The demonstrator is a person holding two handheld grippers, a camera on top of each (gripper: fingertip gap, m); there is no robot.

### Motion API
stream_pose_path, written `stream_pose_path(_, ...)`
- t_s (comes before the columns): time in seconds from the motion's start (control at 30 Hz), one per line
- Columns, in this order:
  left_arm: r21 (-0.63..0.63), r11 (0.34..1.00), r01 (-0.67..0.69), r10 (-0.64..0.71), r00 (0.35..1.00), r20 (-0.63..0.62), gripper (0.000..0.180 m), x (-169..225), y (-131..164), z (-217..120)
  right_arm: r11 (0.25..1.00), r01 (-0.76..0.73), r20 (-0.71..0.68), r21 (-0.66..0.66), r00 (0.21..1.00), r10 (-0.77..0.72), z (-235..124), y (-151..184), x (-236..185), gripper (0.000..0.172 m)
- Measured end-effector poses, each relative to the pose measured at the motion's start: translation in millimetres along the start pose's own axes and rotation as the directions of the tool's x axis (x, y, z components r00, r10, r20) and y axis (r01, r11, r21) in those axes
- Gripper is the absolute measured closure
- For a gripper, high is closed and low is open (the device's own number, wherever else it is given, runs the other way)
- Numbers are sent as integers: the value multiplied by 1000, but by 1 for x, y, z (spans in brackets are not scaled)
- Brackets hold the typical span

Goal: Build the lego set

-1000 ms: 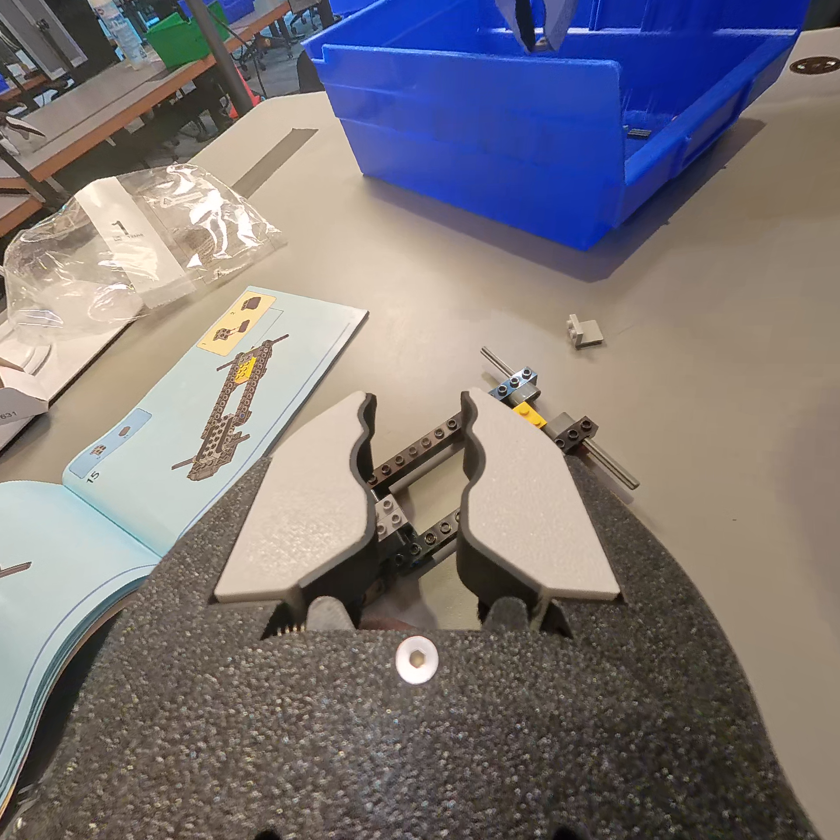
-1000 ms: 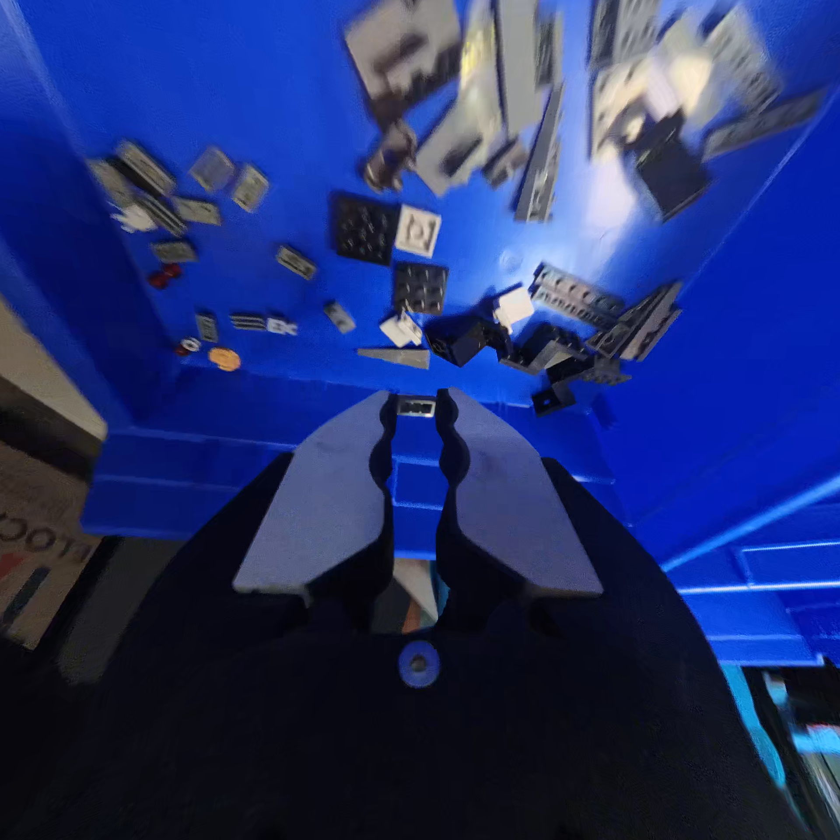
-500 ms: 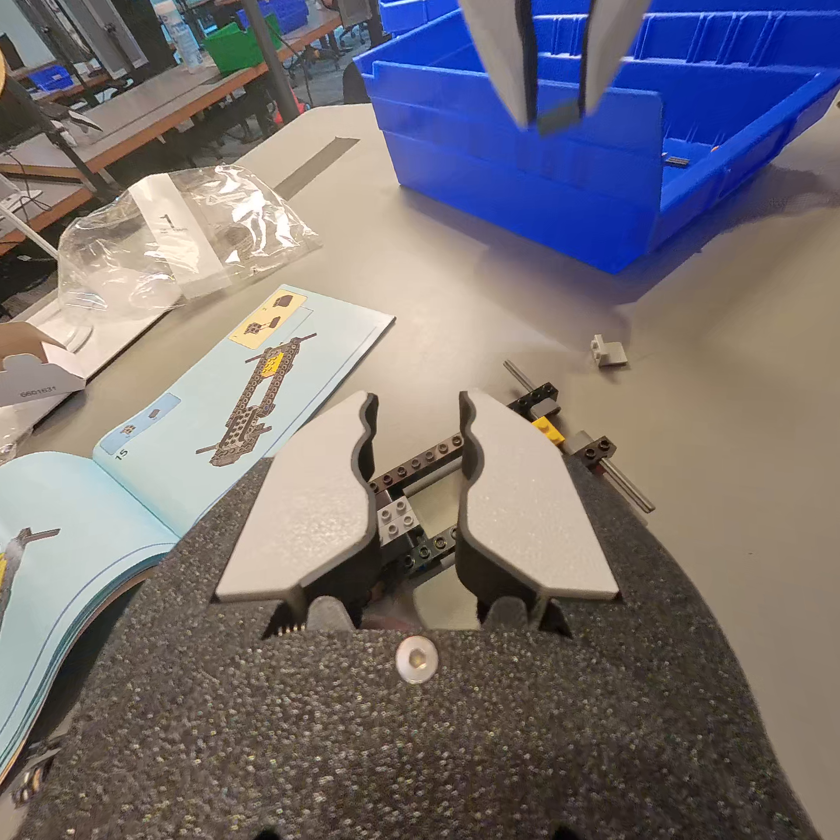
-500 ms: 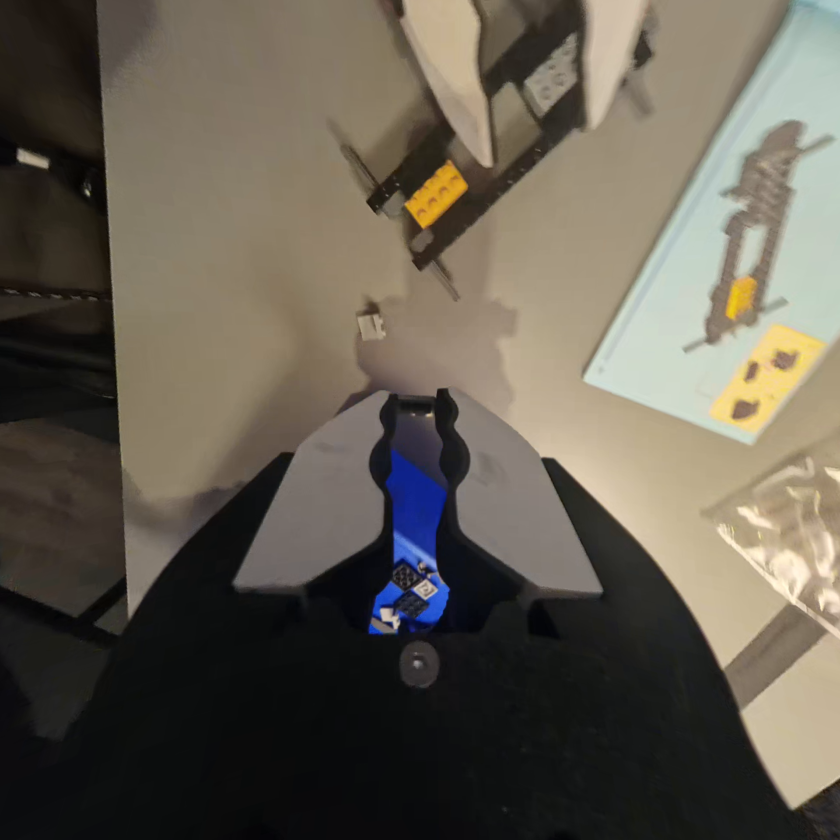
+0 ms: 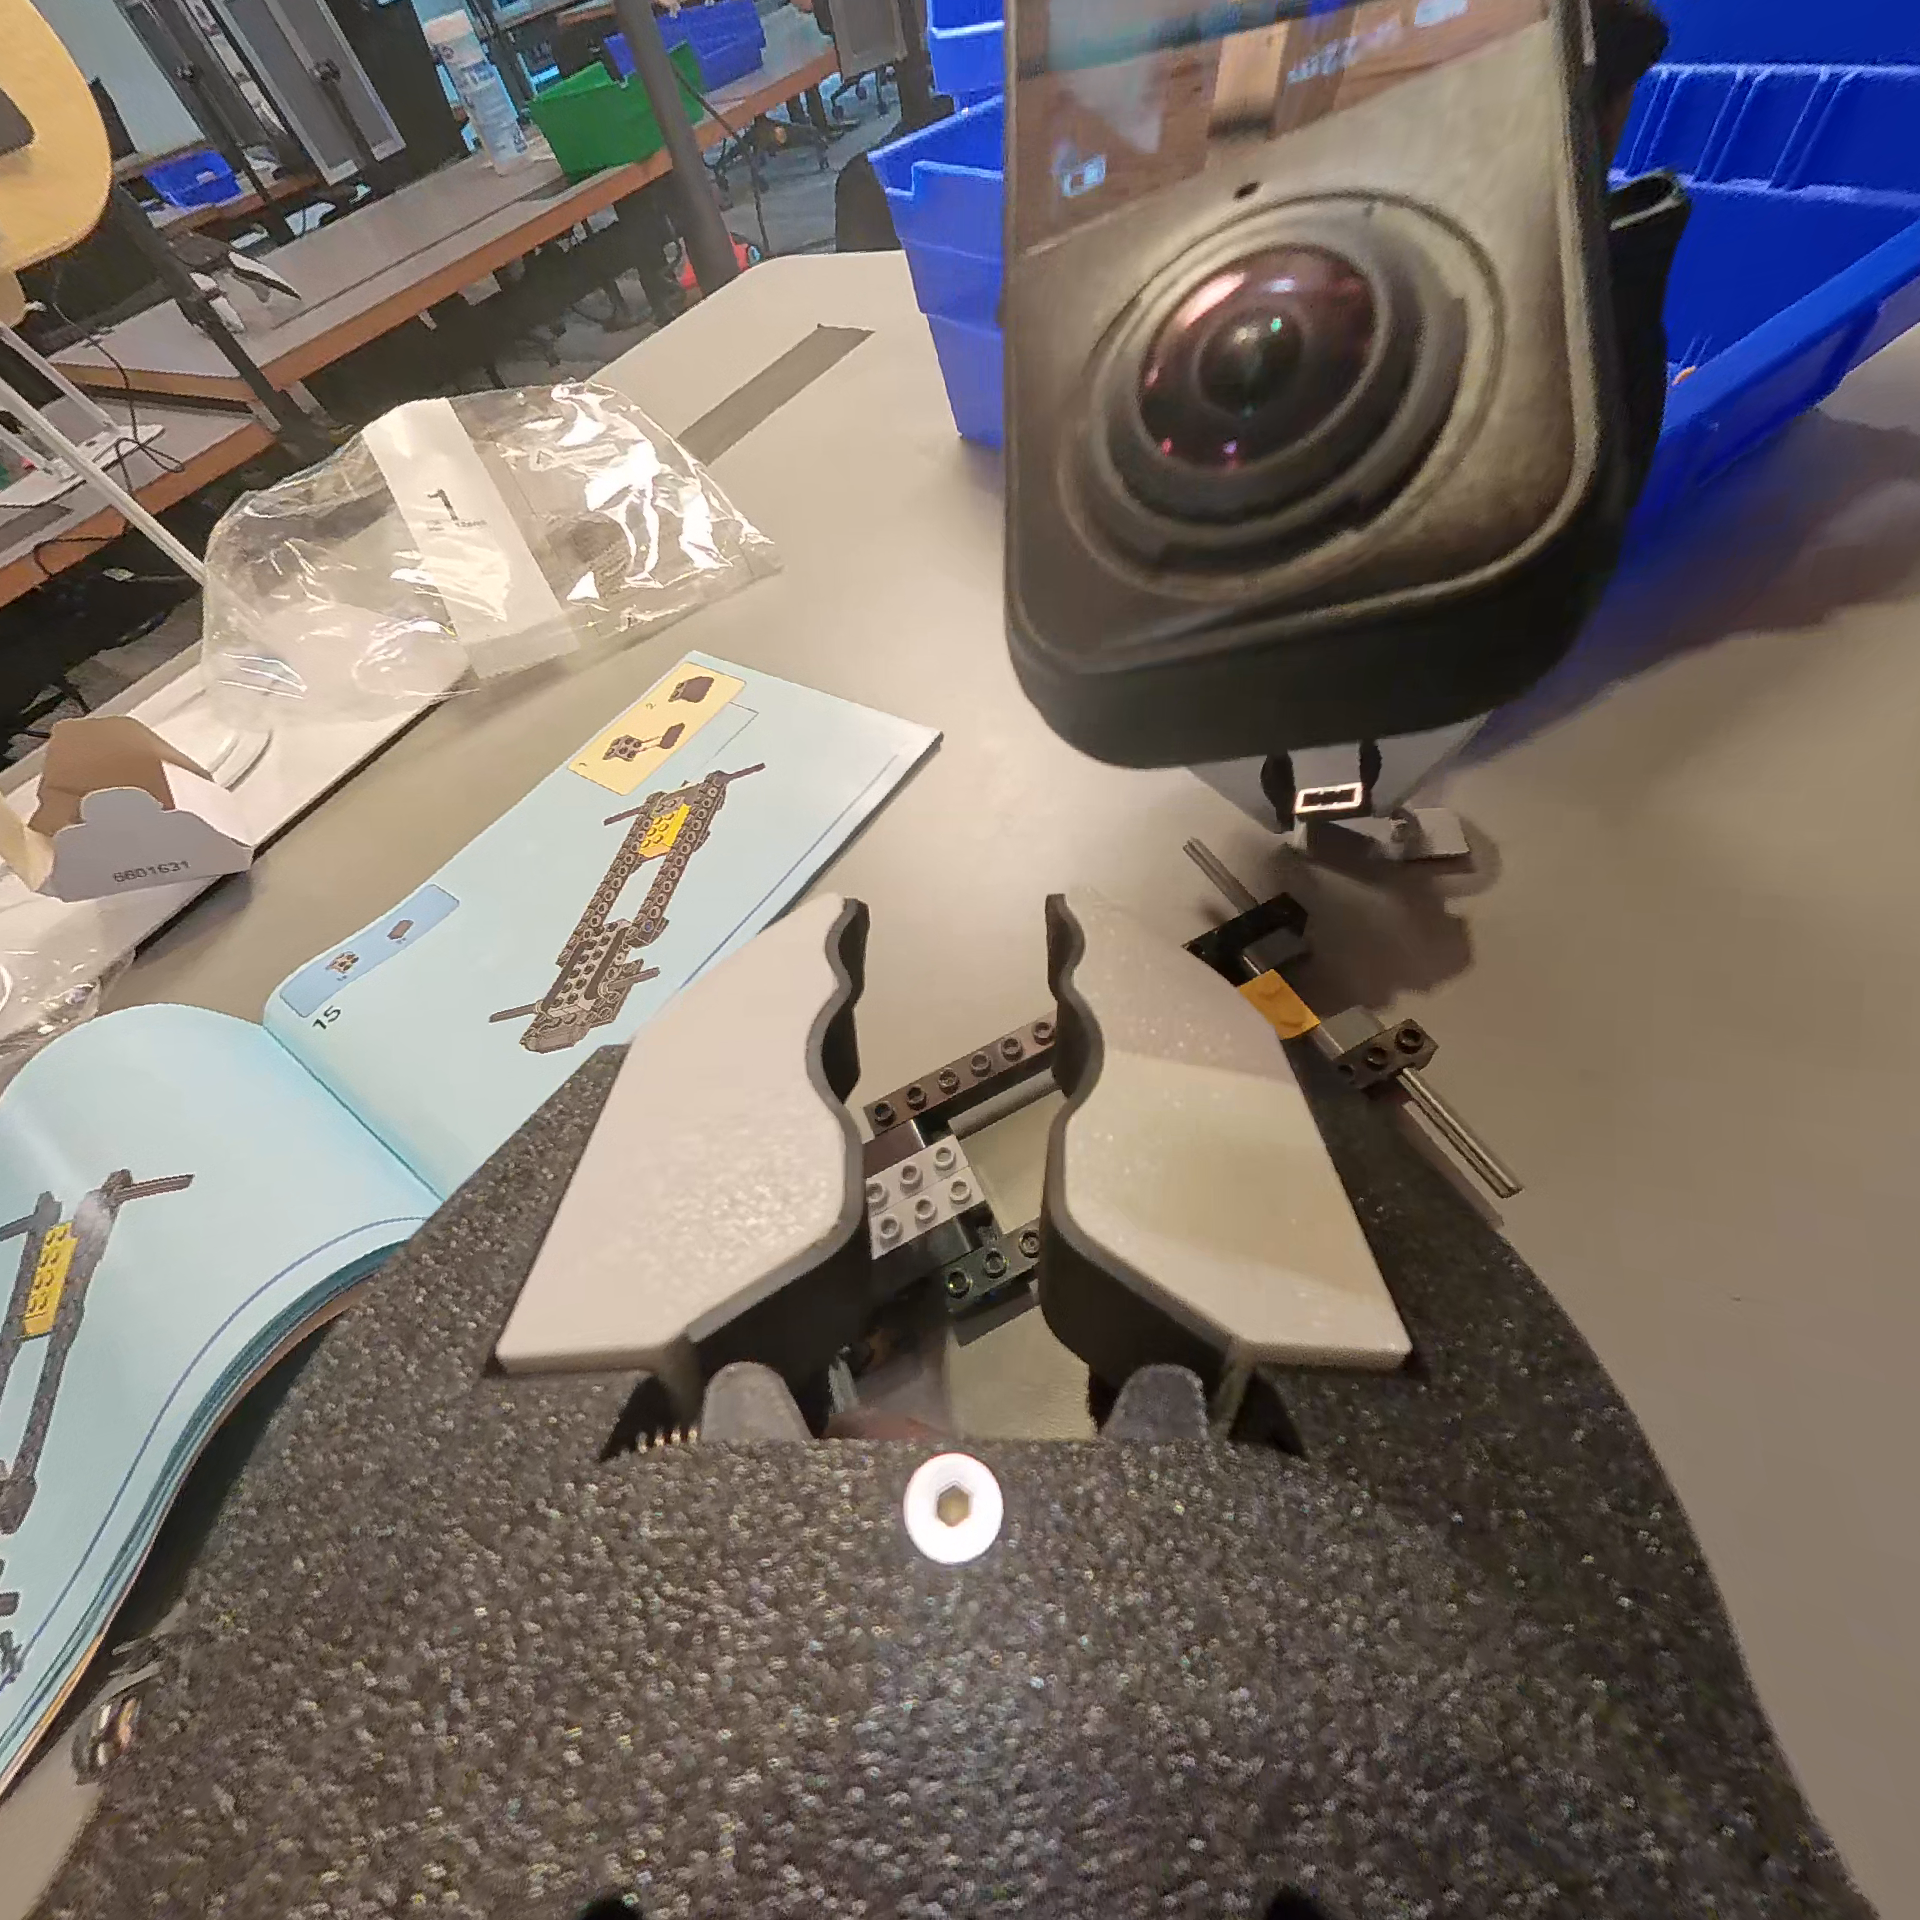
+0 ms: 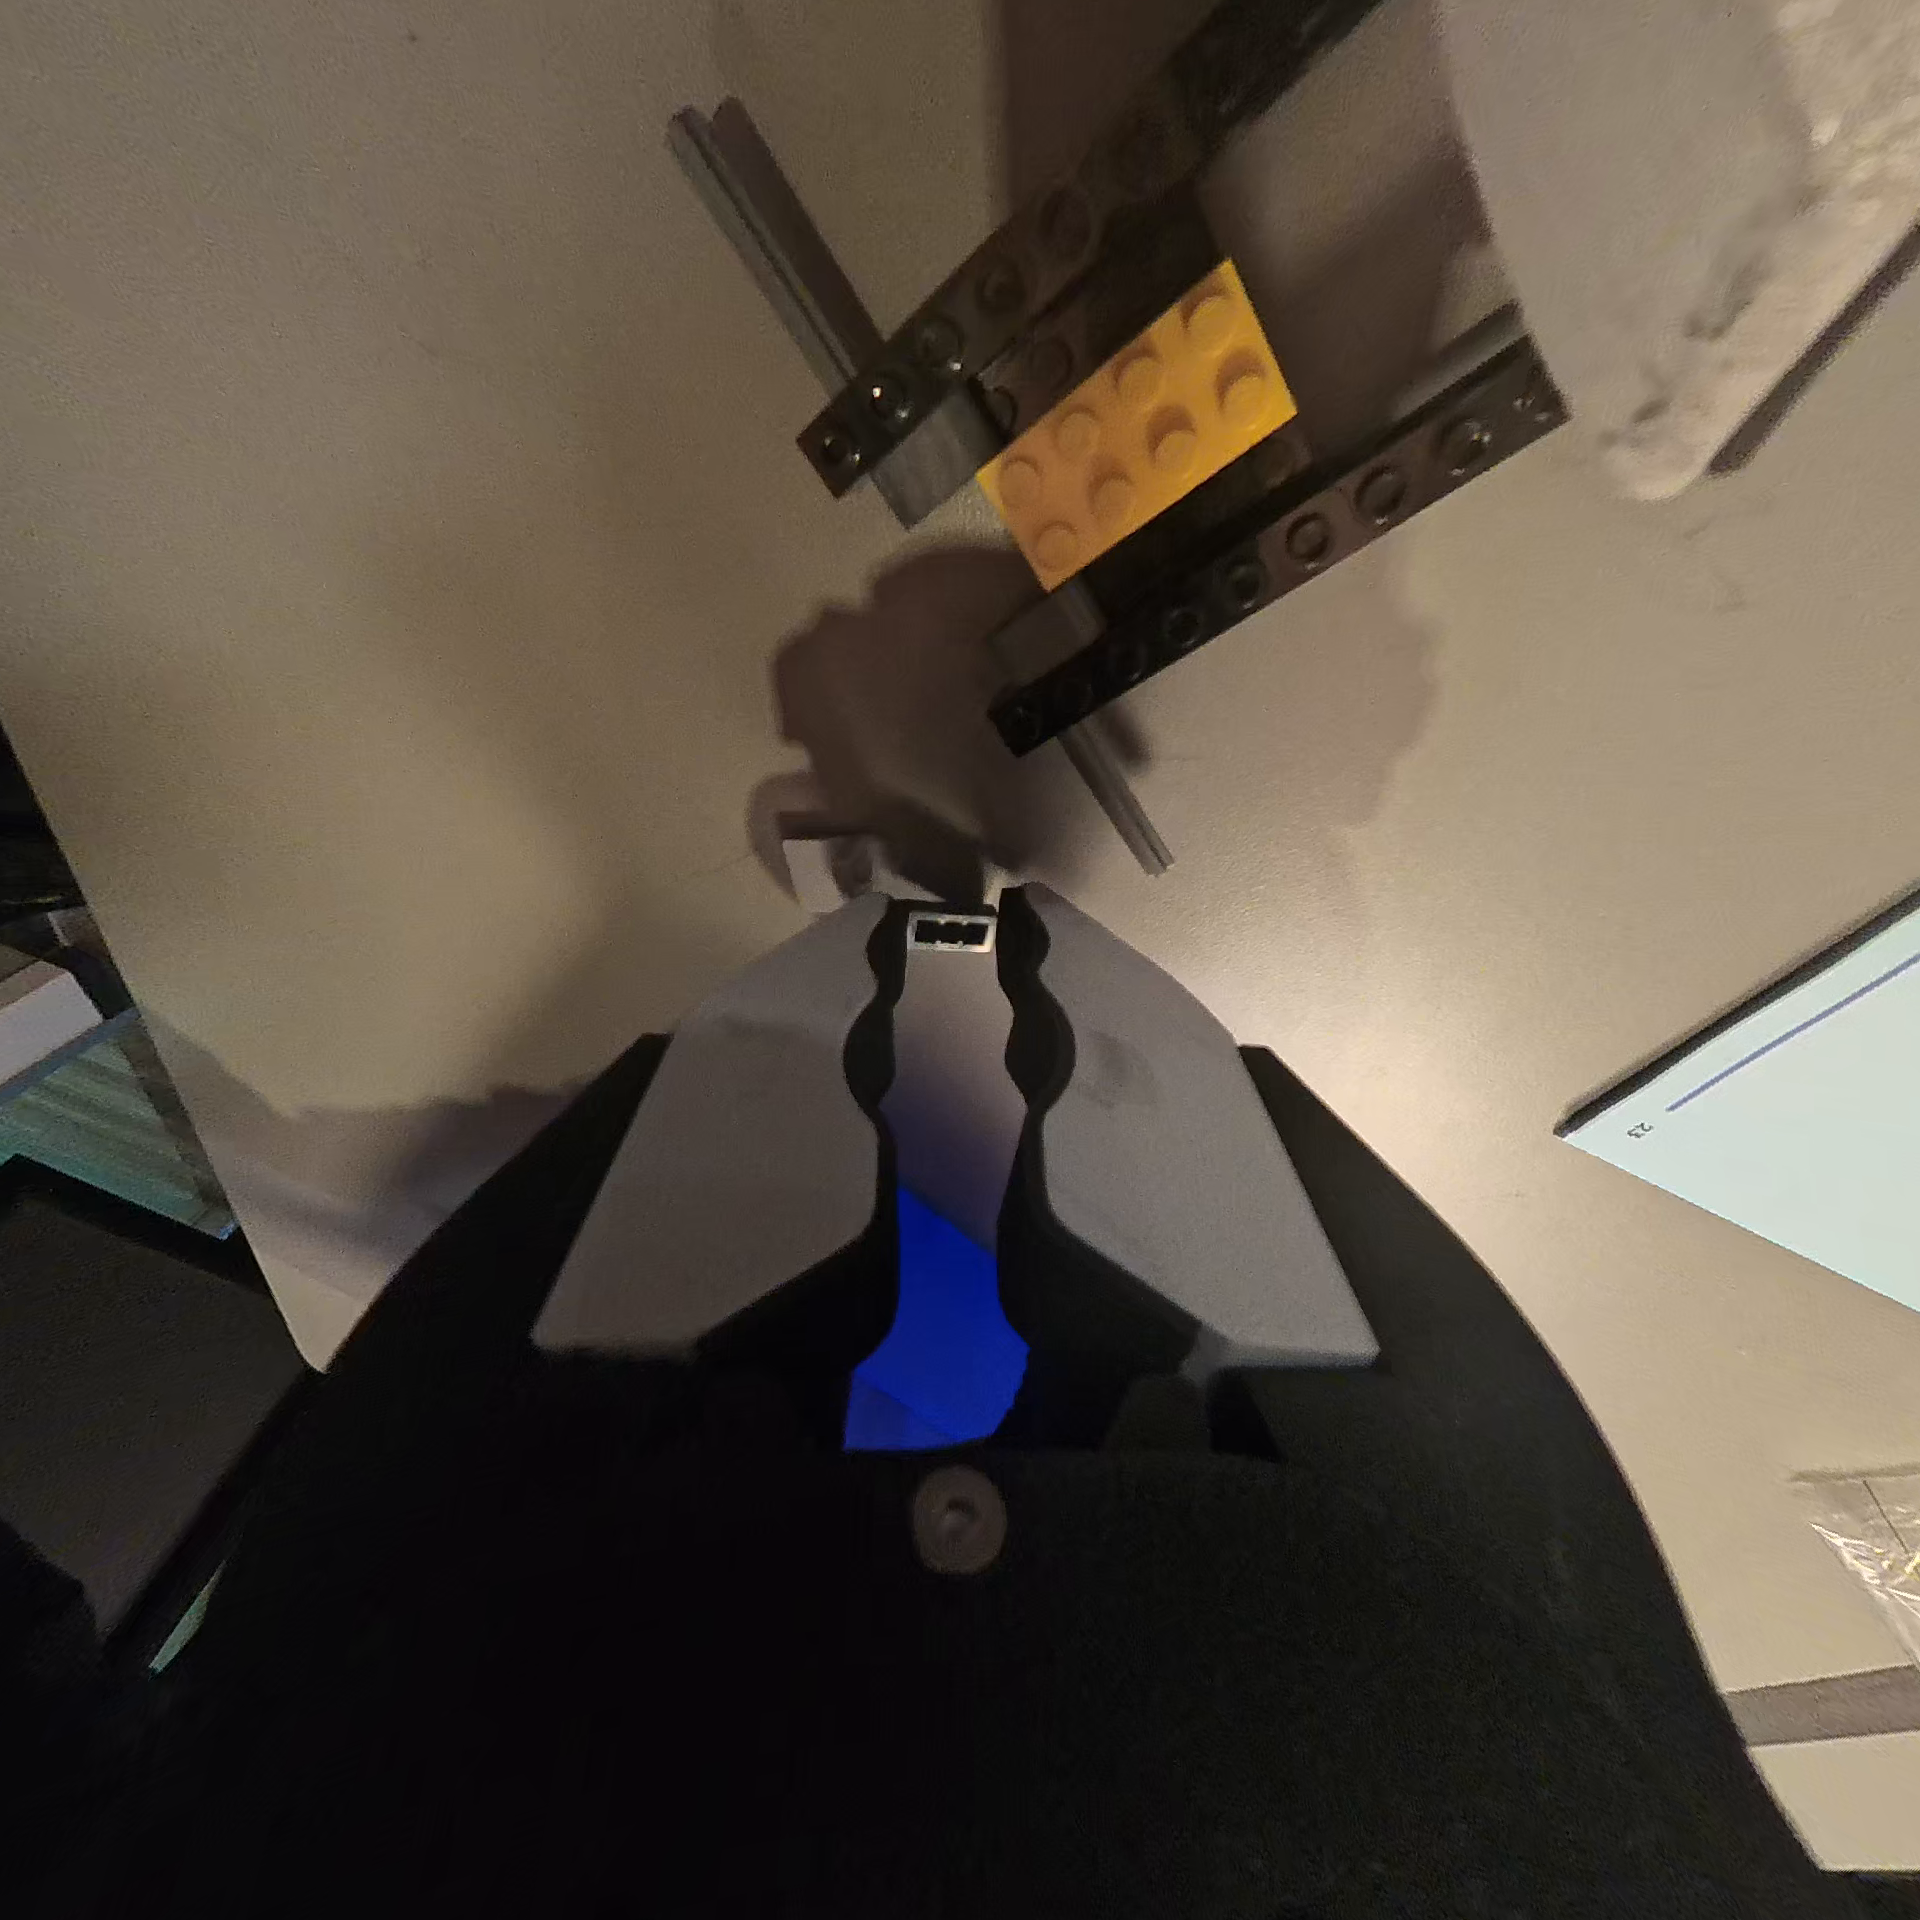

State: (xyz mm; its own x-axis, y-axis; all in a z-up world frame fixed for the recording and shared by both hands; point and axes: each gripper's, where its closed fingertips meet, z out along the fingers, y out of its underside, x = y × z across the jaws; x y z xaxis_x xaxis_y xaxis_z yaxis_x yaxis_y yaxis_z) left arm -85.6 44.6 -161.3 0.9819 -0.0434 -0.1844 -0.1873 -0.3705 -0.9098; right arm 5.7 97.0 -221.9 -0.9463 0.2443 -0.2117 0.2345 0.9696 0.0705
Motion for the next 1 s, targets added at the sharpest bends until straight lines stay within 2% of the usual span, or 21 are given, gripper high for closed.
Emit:
stream_pose_path(0.33, 6, 1000, 10, -11, 1000, 14, 147, -6, 2, 1, 996, -5, -56, 91, 998, 10, -17, 3, 1, 142)
stream_pose_path(0.4, 12, 1000, 16, -16, 1000, 17, 147, -7, 1, 0, 991, -16, -103, 136, 994, 31, -30, 3, 6, 142)
stream_pose_path(0.53, 20, 1000, 21, -22, 1000, 22, 147, -9, 1, -1, 951, -82, -209, 299, 966, 149, -79, 9, 21, 143)
stream_pose_path(0.63, 13, 1000, 23, -23, 1000, 21, 147, -10, 2, -1, 913, -218, -269, 344, 909, 318, -106, 38, 33, 144)
stream_pose_path(0.83, 6, 1000, 11, -11, 1000, 21, 147, -10, 3, -1, 817, -335, -358, 469, 774, 523, -143, 120, 25, 144)
stream_pose_path(0.9, -11, 1000, -6, 6, 1000, 29, 147, -11, 6, -1, 765, -385, -371, 516, 704, 605, -145, 158, 20, 144)
stream_pose_path(1.0, -20, 1000, -10, 11, 999, 34, 147, -13, 6, -3, 659, -465, -330, 592, 606, 724, -126, 210, 16, 144)
